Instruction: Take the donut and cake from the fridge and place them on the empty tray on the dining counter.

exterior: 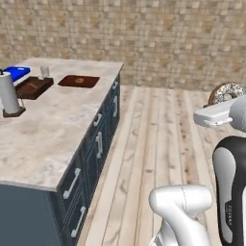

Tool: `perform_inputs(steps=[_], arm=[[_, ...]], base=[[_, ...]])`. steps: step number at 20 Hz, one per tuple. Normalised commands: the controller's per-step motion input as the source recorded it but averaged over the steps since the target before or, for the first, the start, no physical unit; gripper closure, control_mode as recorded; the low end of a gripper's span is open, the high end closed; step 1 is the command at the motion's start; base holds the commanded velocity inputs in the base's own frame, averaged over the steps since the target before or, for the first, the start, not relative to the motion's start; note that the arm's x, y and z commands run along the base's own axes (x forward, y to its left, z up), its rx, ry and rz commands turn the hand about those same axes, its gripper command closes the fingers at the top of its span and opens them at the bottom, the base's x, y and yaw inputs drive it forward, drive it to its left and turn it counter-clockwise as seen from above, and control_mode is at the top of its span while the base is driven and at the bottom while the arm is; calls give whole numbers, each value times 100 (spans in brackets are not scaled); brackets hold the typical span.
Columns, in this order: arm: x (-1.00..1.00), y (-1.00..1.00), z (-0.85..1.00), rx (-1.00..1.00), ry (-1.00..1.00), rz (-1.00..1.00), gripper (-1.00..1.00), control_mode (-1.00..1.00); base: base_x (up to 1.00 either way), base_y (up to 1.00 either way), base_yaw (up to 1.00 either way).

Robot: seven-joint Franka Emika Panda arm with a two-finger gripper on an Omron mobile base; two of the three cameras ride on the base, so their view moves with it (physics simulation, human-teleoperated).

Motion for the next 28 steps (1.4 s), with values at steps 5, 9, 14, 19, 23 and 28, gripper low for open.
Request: perform_inputs(steps=[5, 9, 14, 19, 23, 28], arm=[[0, 0, 0, 0, 0, 0, 100, 100], [0, 0, 0, 0, 0, 0, 100, 100], [0, 0, 0, 0, 0, 0, 100, 100], [0, 0, 0, 0, 0, 0, 100, 100], [0, 0, 0, 0, 0, 0, 100, 100], [0, 0, 0, 0, 0, 0, 100, 100]], base=[[84, -79, 33], [-75, 100, 10], [-100, 100, 0], [-99, 100, 0], [-58, 100, 0], [0, 100, 0]])
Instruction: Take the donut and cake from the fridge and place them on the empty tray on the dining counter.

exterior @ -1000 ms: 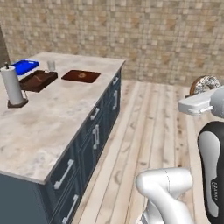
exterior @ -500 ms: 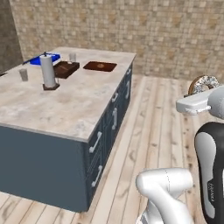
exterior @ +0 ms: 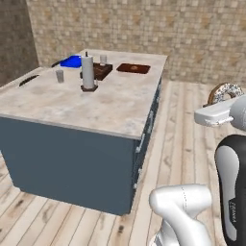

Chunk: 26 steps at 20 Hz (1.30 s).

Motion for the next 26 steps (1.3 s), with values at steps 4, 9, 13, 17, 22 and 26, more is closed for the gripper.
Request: perform_inputs(steps=[4, 9, 13, 17, 22, 26], arm=[[0, 0, 0, 0, 0, 0, 100, 100], [0, 0, 0, 0, 0, 0, 100, 100], [0, 0, 0, 0, 0, 0, 100, 100], [0, 0, 0, 0, 0, 0, 100, 100], [0, 0, 0, 0, 0, 0, 100, 100], [0, 0, 0, 0, 0, 0, 100, 100]], base=[[7, 100, -3], [45, 100, -38], [54, 100, -50], [13, 100, -28], [-18, 100, -8], [-15, 100, -13]])
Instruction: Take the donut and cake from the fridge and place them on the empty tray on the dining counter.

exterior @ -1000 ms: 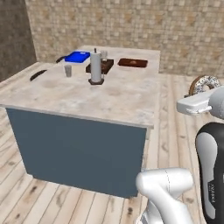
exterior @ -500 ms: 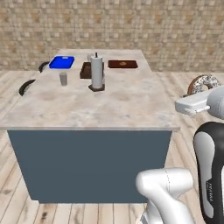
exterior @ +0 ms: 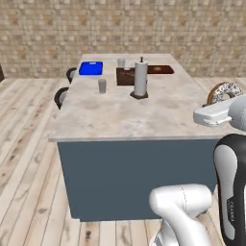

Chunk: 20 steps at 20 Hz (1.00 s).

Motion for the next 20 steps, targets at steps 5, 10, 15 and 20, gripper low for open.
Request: perform_inputs(steps=[5, 10, 15, 20], arm=[[0, 0, 0, 0, 0, 0, 100, 100], [0, 0, 0, 0, 0, 0, 100, 100], [0, 0, 0, 0, 0, 0, 100, 100], [0, 0, 0, 0, 0, 0, 100, 100]], base=[[-10, 100, -18], [-5, 100, -24], [-2, 100, -26], [0, 100, -30]])
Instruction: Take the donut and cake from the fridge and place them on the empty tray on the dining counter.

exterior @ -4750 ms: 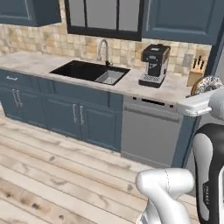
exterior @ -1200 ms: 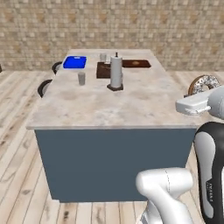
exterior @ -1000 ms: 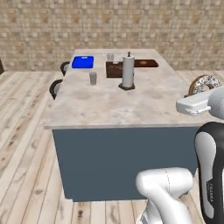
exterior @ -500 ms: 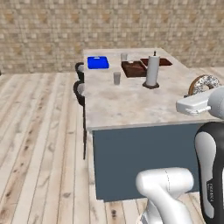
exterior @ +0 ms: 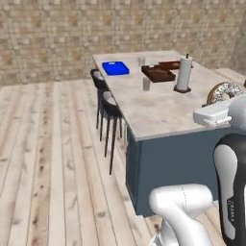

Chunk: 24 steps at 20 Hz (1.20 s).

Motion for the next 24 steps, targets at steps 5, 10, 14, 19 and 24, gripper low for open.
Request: perform_inputs(steps=[5, 10, 14, 19, 24], arm=[[0, 0, 0, 0, 0, 0, 100, 100], [0, 0, 0, 0, 0, 0, 100, 100], [0, 0, 0, 0, 0, 0, 100, 100], [0, 0, 0, 0, 0, 0, 100, 100], [0, 0, 0, 0, 0, 0, 100, 100]], base=[[20, 53, -89], [0, 7, -100], [0, 26, -94], [0, 100, -18], [0, 100, -6]])
